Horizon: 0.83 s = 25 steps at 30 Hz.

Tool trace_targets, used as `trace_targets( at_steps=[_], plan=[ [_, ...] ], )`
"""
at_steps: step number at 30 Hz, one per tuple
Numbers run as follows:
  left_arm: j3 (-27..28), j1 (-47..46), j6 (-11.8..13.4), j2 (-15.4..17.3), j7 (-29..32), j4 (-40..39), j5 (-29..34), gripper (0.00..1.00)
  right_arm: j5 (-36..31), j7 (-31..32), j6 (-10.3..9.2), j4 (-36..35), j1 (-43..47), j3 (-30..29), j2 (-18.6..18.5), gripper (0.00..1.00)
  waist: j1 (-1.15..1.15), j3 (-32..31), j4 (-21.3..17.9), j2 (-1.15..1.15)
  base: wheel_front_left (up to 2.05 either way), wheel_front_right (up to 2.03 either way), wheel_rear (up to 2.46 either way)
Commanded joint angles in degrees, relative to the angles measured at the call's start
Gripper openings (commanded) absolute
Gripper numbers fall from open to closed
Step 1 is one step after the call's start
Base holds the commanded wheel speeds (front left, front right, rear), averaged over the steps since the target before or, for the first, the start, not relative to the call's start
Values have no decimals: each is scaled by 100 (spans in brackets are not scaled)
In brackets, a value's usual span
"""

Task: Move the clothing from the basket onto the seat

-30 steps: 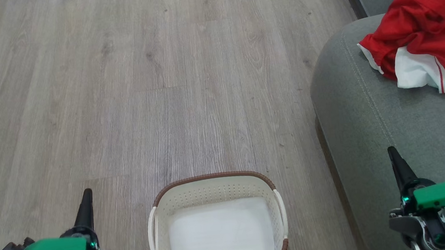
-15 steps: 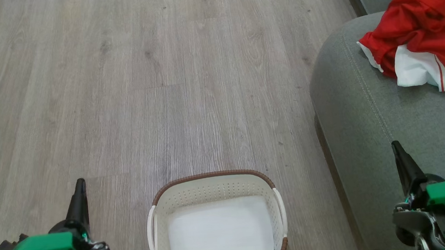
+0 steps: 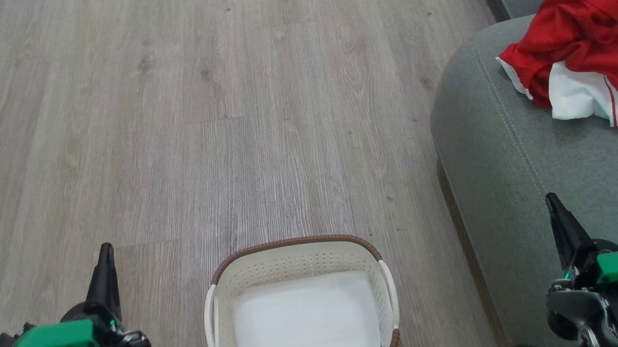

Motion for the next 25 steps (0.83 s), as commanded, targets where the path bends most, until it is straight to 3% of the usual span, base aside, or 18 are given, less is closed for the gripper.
trace_targets(
  at_steps=[1,25],
  plan=[
    [204,-282,-38,52,42,-201,-17,0,34,34,-1,-226,-320,99,-15,0,0,0,0,0,0,0,0],
    [209,-282,-38,48,46,-202,-12,0,34,34,-1,-226,-320,99,-15,0,0,0,0,0,0,0,0]
  ],
)
